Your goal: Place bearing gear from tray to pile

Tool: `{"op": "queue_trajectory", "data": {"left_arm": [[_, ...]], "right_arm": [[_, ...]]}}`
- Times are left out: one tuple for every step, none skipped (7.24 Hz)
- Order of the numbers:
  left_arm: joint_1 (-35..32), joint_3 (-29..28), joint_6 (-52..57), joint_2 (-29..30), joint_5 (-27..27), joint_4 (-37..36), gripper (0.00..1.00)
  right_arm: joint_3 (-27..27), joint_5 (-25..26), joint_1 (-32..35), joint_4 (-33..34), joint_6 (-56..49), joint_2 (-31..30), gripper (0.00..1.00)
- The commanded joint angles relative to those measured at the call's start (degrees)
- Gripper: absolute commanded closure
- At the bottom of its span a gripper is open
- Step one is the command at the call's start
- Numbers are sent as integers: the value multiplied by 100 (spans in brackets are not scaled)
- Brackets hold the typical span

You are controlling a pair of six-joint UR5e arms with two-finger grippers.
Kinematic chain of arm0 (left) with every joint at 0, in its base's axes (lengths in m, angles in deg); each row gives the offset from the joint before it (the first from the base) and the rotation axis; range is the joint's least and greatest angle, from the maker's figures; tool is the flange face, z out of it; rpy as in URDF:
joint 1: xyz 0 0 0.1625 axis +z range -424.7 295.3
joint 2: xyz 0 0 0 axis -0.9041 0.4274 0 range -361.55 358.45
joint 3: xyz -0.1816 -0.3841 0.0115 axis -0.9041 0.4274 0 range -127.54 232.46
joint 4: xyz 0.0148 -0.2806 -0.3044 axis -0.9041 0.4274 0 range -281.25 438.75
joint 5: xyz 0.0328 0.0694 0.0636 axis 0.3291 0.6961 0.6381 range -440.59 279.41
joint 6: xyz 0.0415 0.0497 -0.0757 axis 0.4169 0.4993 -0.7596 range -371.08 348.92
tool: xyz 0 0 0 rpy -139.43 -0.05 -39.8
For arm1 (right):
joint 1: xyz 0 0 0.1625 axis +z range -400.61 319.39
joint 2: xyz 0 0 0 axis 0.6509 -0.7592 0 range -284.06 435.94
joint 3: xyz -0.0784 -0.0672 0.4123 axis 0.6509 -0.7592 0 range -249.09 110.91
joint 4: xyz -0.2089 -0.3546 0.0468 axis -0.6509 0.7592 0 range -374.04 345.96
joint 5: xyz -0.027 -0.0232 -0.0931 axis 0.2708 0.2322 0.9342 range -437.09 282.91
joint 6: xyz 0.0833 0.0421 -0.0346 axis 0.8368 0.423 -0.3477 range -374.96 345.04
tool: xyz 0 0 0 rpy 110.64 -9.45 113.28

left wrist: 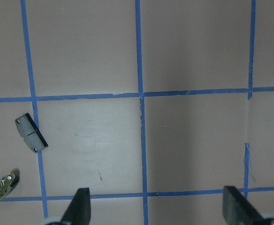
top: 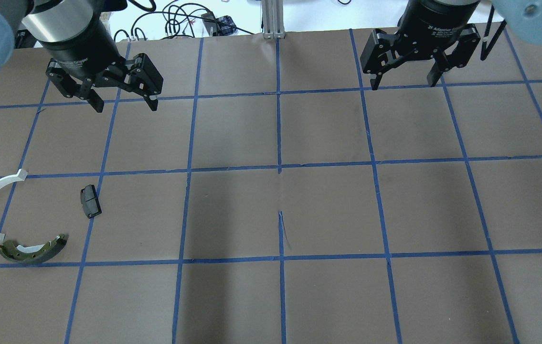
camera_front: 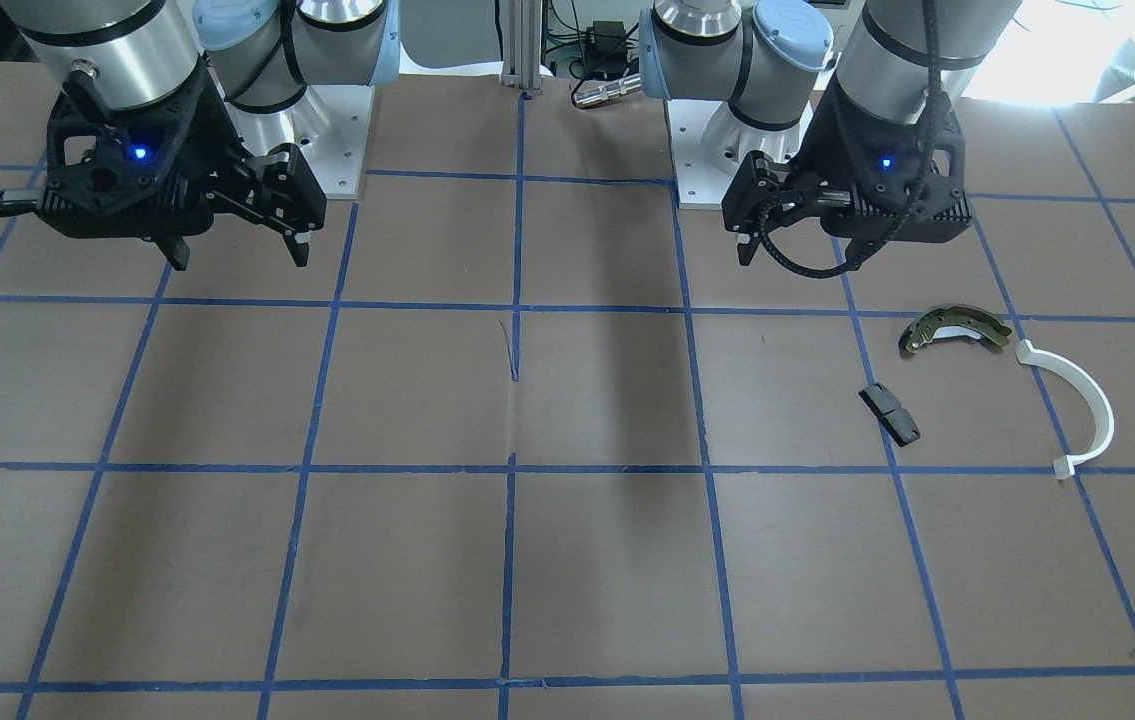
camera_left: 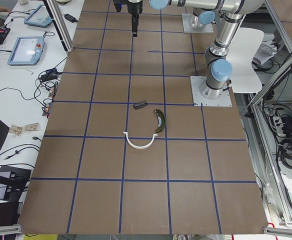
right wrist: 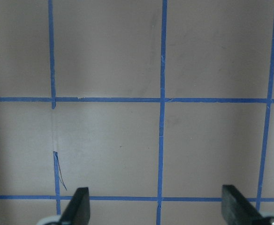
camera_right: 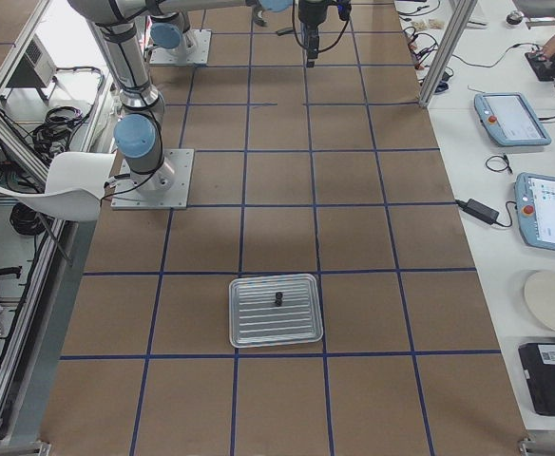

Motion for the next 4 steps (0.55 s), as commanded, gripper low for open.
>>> {"op": "queue_trajectory", "data": {"left_arm": [[0, -2, 3, 0, 0, 0, 0], [0, -2, 3, 0, 0, 0, 0], [0, -2, 3, 0, 0, 0, 0], [0, -2, 3, 0, 0, 0, 0]], "right_arm": [[-16, 190, -2, -30, 142, -11, 0], [-16, 182, -11, -30, 133, -11, 0], [-16, 121, -46, -38, 133, 15, 0], [-42, 190, -116, -186, 72, -2, 0]]}}
